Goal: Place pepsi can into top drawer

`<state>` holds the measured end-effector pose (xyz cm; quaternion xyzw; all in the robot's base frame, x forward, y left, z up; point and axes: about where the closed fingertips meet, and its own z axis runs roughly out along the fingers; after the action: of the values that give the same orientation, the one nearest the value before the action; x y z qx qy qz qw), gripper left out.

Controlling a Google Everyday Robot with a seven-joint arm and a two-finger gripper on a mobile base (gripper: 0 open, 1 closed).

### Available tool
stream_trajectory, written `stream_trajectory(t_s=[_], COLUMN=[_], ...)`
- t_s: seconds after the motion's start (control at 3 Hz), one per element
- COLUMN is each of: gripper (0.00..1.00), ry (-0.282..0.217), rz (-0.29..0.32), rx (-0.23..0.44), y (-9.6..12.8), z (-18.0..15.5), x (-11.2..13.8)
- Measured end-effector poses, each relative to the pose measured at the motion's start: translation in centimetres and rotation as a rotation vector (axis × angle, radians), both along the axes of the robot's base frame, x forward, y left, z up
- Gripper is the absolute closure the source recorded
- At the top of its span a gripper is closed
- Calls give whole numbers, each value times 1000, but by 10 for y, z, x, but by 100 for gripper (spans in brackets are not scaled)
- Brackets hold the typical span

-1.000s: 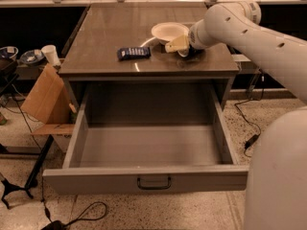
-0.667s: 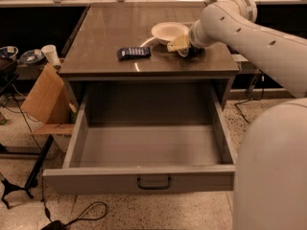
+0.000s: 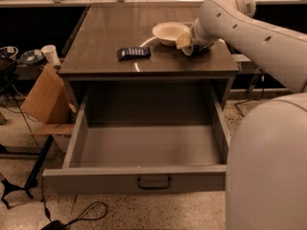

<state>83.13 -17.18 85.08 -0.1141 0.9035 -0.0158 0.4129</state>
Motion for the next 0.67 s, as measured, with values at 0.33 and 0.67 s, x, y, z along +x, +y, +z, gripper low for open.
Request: stream_trajectory(t_s=[0.33, 0.67], gripper=[66, 89], ry=[-3, -25], rz=[-15, -10], rx=[3, 9], y=[-8, -14], z=[11, 27], x=[-15, -39])
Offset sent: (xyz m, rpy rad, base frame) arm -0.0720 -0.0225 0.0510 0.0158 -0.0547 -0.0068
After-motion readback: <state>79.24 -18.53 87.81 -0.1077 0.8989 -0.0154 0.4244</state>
